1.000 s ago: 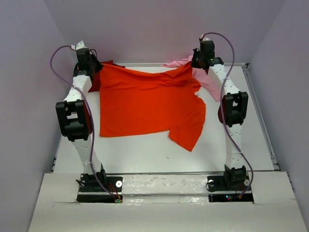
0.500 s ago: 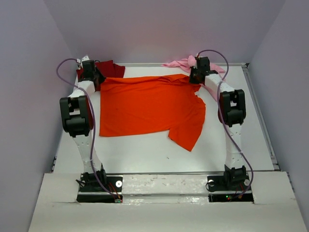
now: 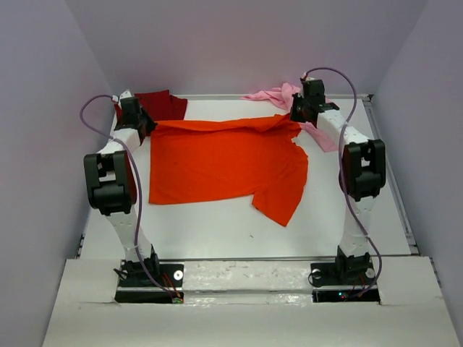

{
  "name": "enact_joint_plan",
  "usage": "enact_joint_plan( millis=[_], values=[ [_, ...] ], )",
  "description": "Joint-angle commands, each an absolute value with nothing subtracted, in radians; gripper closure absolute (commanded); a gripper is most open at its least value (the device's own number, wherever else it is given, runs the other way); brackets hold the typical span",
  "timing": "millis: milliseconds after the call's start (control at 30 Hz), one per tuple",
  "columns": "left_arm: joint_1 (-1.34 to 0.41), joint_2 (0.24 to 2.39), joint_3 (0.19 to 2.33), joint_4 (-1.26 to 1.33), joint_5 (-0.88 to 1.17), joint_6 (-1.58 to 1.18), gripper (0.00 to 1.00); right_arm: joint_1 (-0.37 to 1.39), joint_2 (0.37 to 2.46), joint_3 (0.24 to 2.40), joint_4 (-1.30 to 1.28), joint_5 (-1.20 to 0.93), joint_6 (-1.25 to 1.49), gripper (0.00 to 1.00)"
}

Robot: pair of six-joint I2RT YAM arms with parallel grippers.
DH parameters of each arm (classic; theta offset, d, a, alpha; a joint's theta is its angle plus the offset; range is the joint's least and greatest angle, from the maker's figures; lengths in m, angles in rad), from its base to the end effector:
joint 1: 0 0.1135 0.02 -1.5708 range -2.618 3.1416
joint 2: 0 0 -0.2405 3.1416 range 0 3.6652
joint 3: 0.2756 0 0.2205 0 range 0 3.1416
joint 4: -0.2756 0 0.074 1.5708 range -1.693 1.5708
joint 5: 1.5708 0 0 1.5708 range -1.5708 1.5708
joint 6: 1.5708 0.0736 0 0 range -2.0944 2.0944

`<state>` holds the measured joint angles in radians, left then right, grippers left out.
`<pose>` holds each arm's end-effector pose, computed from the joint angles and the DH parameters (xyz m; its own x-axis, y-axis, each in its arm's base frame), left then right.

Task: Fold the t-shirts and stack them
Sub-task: Fold the tshirt

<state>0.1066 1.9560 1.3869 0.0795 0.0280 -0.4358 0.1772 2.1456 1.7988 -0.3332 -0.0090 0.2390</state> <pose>0.4493 0.0460 0.2032 -0.3894 -0.4660 -0.7945 -0.2715 0.8823 -0.3845 0.4777 0.0862 0.2069 -0.6447 0.1250 -0.7541 -0.0314 0.9814 0.1896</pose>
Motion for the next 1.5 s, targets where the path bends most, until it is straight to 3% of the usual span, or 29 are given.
enact_joint_plan(
  millis=[0, 900, 933, 967, 1033, 1100, 1233, 1467],
  values=[
    [0.112, 1.832, 1.359, 0.115, 0.017, -0.437, 1.00, 0.173, 2.088, 1.789, -0.357, 0.072, 0.218, 1.00],
    [0.120, 1.907, 1.308, -0.126, -0.066, -0.448, 1.00, 0.173, 2.009, 1.528, -0.402, 0.193, 0.319, 1.00],
    [0.120, 1.917, 1.315, -0.132, -0.064, -0.448, 1.00, 0.173, 2.017, 1.523, -0.405, 0.195, 0.327, 0.90],
    [0.120, 1.917, 1.315, -0.136, -0.069, -0.451, 0.89, 0.173, 2.020, 1.520, -0.410, 0.190, 0.330, 0.66],
    [0.120, 1.898, 1.304, -0.133, -0.096, -0.456, 0.74, 0.173, 2.022, 1.519, -0.411, 0.178, 0.334, 0.50],
    [0.120, 1.856, 1.302, -0.126, -0.129, -0.460, 0.65, 0.173, 2.014, 1.526, -0.413, 0.163, 0.328, 0.41],
    [0.120, 1.758, 1.296, -0.098, -0.164, -0.472, 0.57, 0.173, 1.993, 1.560, -0.429, 0.132, 0.322, 0.36],
    [0.120, 1.646, 1.310, -0.049, -0.155, -0.509, 0.57, 0.173, 1.971, 1.663, -0.463, 0.069, 0.310, 0.36]
  ],
)
